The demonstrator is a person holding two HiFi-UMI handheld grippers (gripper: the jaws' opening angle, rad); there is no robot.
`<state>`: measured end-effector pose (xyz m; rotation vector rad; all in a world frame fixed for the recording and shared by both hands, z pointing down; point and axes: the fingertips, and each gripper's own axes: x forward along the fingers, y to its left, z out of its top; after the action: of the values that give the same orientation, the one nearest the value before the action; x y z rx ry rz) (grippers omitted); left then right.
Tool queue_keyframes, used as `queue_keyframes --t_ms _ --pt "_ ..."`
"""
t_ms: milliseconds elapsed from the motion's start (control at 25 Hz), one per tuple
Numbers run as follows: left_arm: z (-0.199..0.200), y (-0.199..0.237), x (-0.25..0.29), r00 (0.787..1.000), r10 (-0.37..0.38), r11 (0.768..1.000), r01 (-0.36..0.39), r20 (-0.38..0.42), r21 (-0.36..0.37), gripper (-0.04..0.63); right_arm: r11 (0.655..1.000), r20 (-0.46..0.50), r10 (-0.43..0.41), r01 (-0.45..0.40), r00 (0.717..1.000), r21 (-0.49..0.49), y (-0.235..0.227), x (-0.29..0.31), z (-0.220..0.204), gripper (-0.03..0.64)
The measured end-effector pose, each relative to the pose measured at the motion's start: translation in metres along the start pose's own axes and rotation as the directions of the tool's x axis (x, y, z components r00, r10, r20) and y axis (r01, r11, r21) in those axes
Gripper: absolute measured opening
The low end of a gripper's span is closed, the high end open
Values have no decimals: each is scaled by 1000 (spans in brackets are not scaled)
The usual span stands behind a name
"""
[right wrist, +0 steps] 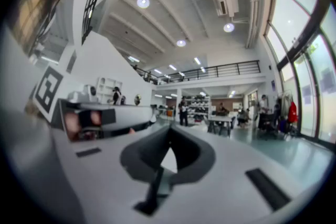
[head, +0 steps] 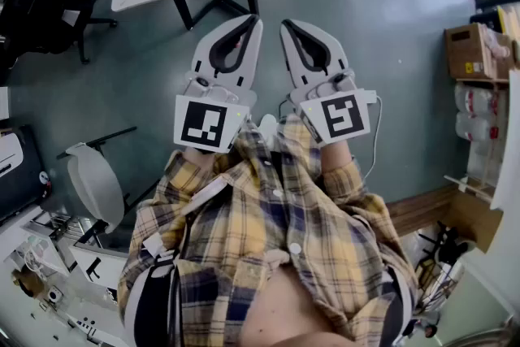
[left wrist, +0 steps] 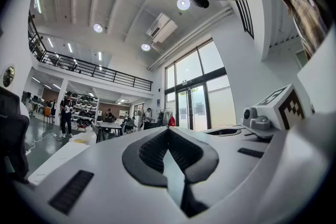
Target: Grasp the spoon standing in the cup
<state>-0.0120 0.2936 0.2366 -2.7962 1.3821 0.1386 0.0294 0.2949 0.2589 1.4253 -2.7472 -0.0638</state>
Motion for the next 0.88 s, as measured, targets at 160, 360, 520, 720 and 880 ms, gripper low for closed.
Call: queue_keyframes --t_ms 160,360,520,720,880 --pt "2 5 -1 1000 -5 1000 5 6 -1 16 1000 -31 -25 25 999 -5 0 3 1 31" --pt "2 18 -6 1000 -22 1000 22 7 -6 15 1000 -3 -23 23 1000 10 10 13 3 32" --pt "1 30 -12 999 -44 999 44 10 -15 15 999 -25 -44 44 999 8 20 22 -1 32" --pt "-4 44 -19 998 -67 997 67 4 -21 15 997 -21 -79 79 997 13 29 30 -4 32" --pt "-8 52 -25 997 -83 996 83 -5 -19 17 994 -35 -106 107 994 30 33 33 -9 32"
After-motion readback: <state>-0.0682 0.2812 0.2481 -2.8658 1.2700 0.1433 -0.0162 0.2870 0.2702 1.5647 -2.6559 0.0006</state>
